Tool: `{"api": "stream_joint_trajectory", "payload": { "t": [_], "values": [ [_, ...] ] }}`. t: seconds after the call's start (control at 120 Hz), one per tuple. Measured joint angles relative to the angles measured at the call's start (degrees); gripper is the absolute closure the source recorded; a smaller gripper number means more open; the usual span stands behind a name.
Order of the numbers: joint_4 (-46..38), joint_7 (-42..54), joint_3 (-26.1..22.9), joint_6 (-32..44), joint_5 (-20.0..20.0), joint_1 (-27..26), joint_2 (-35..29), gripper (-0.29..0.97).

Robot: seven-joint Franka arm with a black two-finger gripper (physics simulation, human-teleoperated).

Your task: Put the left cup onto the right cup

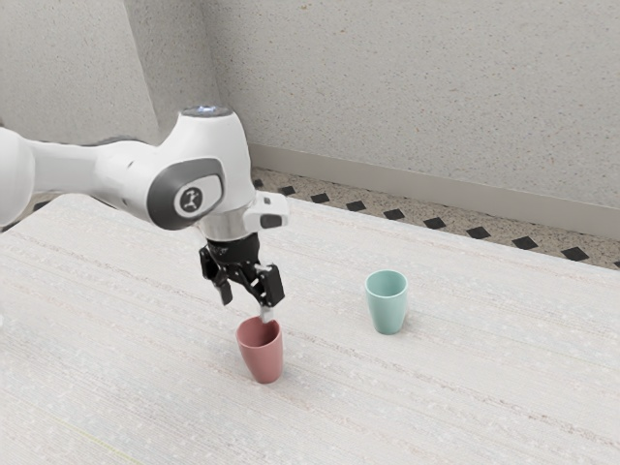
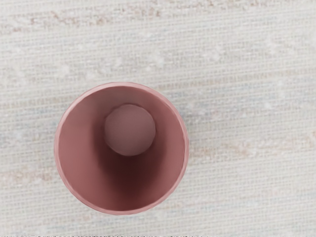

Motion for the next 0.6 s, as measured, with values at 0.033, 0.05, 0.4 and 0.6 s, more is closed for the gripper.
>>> {"api": "stream_joint_trajectory", "payload": {
  "t": [0.033,0.05,0.4,0.6],
  "values": [
    [-0.6,-0.6,-1.0,0.5,-0.1,-0.3,-0.3,0.02],
    [-1.1,-0.9,-1.4,0.8,-0.2,-0.5,-0.4,0.02],
    [-6.4,-5.7,-2.5,5.5,-3.4,1.4,0.3,0.02],
    [-2.5,-7.4,-4.5,7.4,-3.5,6.3,4.3,0.02]
  ]
}}
